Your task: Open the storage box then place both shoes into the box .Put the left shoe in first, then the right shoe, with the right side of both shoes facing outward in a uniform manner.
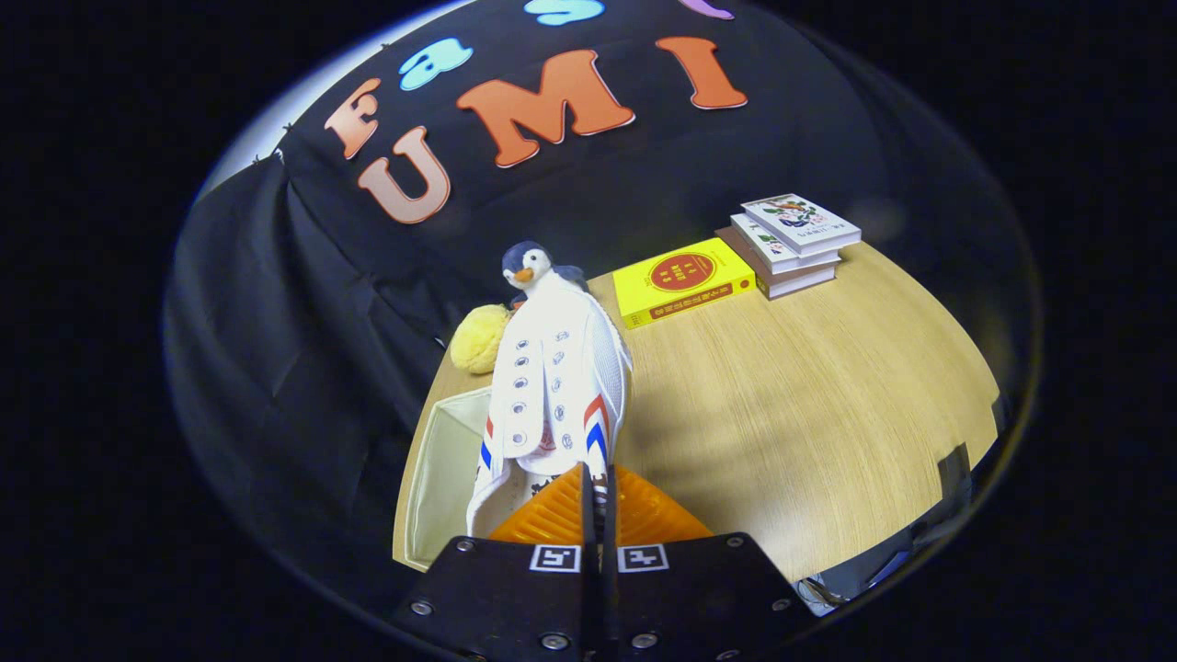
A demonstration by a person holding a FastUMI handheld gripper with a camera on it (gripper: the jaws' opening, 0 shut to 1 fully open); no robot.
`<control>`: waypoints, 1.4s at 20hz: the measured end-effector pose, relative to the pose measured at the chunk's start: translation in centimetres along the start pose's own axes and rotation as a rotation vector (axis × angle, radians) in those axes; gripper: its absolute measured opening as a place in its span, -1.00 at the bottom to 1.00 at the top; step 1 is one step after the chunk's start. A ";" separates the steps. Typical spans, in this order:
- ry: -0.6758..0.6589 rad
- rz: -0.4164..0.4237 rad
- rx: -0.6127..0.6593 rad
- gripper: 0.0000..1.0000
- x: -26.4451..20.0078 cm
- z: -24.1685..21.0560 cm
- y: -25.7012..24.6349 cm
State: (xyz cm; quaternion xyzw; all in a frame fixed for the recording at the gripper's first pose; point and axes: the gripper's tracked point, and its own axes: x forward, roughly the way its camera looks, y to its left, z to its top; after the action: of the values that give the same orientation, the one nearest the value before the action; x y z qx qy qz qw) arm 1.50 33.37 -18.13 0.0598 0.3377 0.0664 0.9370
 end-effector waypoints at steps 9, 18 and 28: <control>0.069 -0.058 -0.100 -0.99 3.7 -4.3 4.6; 0.102 -0.157 -0.210 -0.98 5.3 -6.2 5.1; 0.126 -0.150 -0.210 -0.99 5.9 -7.6 6.1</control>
State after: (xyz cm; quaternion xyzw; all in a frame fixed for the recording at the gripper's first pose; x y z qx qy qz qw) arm 0.63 40.85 -26.64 -0.0683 0.3907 0.0346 0.9173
